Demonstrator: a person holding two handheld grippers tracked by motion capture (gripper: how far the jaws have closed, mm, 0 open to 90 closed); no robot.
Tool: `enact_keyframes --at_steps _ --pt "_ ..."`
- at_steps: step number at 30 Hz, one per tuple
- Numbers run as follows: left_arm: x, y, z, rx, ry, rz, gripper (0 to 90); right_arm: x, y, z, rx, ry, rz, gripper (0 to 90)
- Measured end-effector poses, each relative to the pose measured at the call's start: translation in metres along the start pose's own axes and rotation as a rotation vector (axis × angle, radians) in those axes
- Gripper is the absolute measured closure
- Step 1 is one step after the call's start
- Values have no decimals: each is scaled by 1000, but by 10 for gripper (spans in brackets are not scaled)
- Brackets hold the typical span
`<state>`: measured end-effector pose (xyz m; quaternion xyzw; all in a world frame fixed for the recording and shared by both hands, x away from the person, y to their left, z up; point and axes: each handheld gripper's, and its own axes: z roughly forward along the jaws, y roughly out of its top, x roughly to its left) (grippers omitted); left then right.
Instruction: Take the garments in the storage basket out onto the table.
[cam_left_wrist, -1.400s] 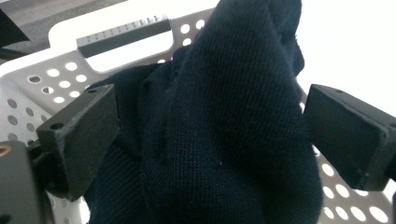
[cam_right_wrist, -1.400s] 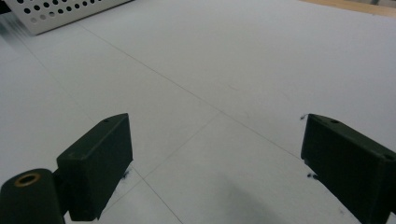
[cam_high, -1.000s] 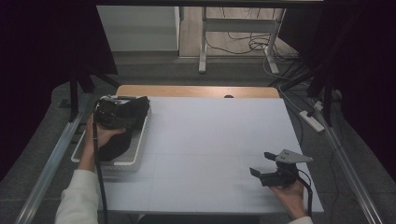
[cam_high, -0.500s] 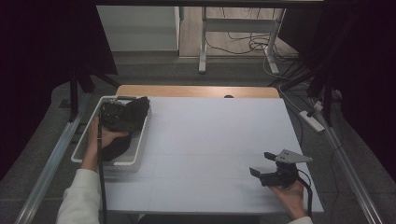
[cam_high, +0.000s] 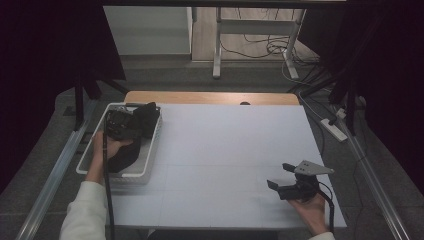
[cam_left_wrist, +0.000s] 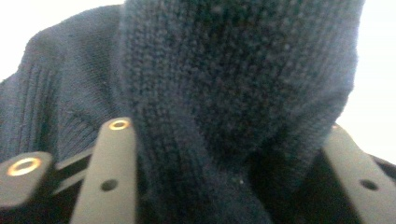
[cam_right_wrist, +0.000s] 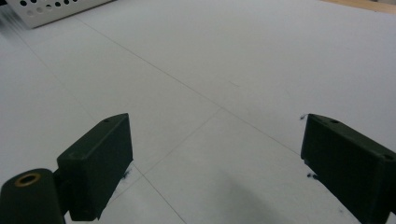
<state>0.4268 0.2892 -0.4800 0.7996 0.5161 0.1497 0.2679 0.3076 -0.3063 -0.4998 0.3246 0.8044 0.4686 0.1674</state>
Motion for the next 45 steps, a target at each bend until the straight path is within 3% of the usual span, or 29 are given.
enact_keyframes --at_steps 9,30,45 --pt "7 -4 -16 -99 -27 -33 589 0 0 1 3 -3 0 87" --pt "17 -10 -63 -321 -67 -92 601 0 0 0 1 -6 0 87" --pt "18 -12 -81 -386 -81 -98 603 -1 0 0 -1 -6 2 87"
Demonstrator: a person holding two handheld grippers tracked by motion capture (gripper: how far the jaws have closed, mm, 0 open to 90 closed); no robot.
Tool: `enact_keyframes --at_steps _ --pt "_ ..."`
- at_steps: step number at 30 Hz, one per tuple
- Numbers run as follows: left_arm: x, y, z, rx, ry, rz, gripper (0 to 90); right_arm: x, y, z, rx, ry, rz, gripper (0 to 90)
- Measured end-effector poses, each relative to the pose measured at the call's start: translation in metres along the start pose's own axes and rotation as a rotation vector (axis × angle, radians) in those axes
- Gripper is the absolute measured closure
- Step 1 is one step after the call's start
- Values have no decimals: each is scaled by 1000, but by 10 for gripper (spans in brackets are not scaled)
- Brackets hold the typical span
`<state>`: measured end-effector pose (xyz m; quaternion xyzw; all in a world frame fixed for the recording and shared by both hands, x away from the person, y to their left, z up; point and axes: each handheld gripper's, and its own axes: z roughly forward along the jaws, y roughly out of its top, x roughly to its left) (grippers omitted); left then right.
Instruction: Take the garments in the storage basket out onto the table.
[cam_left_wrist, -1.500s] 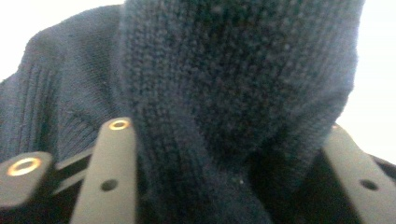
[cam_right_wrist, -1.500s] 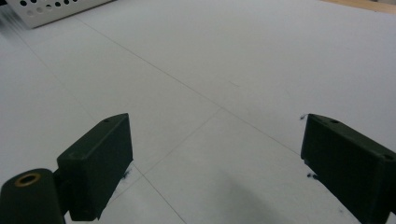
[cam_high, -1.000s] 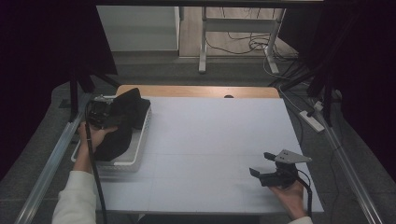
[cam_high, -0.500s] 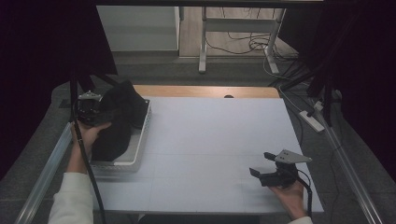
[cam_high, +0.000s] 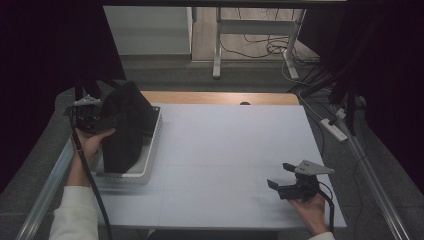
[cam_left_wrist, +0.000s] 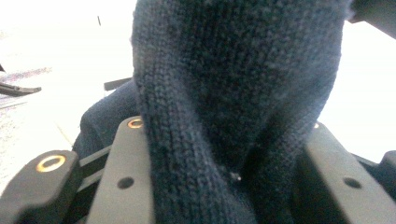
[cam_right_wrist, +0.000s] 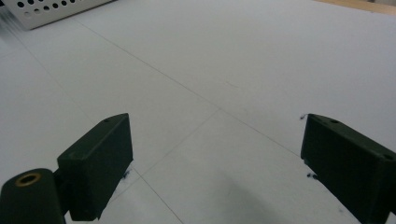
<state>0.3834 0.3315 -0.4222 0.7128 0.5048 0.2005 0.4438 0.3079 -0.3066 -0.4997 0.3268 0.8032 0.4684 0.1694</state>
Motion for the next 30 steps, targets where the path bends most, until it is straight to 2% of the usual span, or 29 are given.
enact_keyframes --at_steps 10,22,30 --pt "0 2 -8 -30 -2 -2 604 0 0 0 -1 0 0 88" --pt "-5 7 -23 -75 -11 18 606 0 0 0 0 0 -1 88" --pt "-5 9 -29 -101 -22 7 607 0 0 -1 -4 -3 0 88"
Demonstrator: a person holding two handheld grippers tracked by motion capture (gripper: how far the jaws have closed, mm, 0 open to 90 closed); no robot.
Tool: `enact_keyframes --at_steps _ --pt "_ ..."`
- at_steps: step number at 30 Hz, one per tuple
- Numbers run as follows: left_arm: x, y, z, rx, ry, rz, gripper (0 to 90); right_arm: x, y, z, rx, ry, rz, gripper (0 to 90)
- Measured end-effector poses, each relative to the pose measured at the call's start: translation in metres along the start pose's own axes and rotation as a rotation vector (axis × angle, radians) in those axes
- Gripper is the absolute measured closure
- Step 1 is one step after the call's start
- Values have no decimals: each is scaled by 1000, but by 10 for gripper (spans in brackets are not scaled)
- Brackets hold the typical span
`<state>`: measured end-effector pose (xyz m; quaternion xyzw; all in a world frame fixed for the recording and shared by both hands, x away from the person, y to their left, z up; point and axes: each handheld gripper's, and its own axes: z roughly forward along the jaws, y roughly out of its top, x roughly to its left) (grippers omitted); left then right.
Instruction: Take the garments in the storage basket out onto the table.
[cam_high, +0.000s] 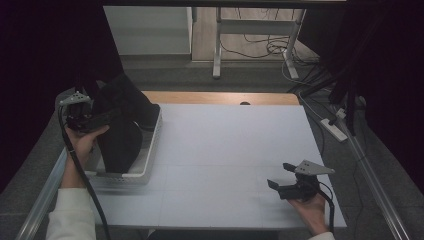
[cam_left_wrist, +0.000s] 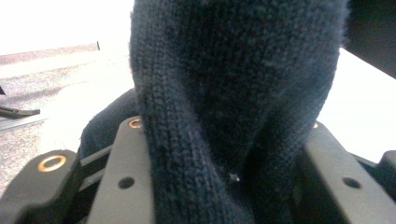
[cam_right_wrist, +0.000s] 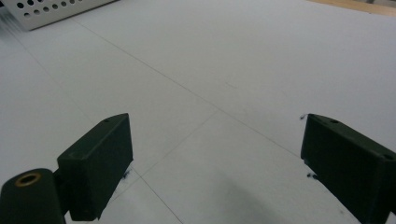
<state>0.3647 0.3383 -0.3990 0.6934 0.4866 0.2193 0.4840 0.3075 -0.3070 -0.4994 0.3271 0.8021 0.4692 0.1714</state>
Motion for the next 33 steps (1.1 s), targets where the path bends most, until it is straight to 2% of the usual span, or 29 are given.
enact_keyframes --at_steps 7,20,33 --pt "-1 2 -6 -27 -14 -2 607 0 0 0 -2 -2 0 87" --pt "-12 10 -22 -119 -49 -5 608 0 0 -1 -7 -10 3 87" --pt "-16 13 -29 -167 -61 -25 609 0 0 0 -4 -8 1 87"
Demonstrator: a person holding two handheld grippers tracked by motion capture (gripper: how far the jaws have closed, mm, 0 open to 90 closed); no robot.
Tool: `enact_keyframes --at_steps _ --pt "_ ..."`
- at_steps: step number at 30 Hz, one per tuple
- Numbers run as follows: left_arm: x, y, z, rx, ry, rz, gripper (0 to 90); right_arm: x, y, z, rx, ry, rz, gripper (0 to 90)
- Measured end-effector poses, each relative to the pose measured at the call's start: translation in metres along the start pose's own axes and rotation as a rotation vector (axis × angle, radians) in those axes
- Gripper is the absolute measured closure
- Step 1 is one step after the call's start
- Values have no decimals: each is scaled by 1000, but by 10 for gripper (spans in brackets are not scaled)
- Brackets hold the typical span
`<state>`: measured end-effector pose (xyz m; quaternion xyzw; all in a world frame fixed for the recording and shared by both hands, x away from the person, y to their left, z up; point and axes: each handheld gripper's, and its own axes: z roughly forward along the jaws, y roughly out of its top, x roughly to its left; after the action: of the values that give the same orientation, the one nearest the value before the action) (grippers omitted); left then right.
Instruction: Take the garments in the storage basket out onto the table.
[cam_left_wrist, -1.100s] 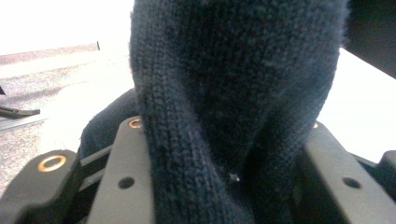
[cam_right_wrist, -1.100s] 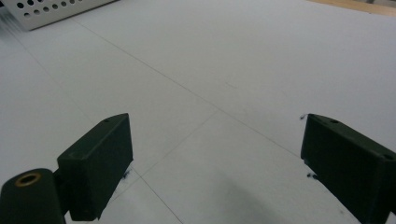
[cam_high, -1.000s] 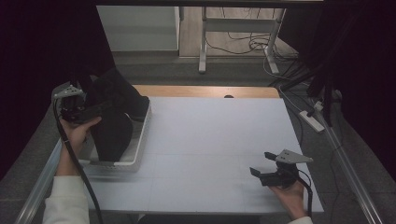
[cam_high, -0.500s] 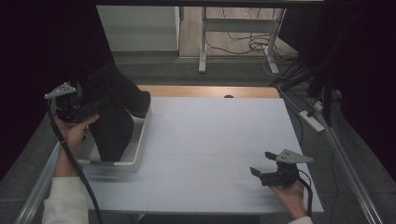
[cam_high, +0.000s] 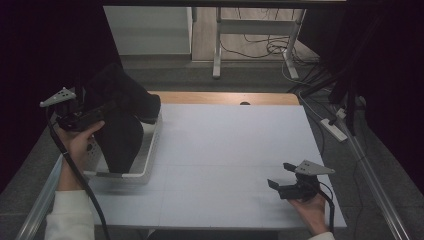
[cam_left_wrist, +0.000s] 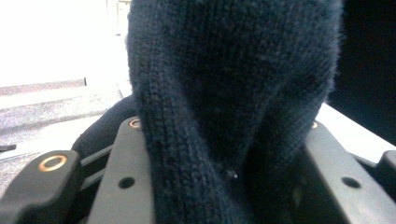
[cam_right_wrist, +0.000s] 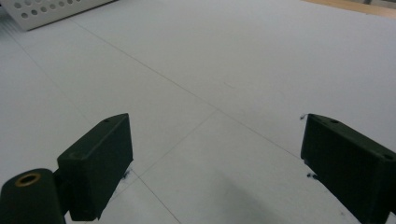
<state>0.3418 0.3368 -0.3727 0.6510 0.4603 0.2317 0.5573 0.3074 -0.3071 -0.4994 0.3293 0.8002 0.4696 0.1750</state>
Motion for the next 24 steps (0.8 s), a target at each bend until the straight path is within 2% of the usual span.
enact_keyframes --at_steps 8,24 --pt "-7 4 -3 -24 -7 4 610 0 0 0 0 -6 -2 87" --pt "-29 14 -12 -82 -48 23 611 0 0 1 8 -7 -3 87"
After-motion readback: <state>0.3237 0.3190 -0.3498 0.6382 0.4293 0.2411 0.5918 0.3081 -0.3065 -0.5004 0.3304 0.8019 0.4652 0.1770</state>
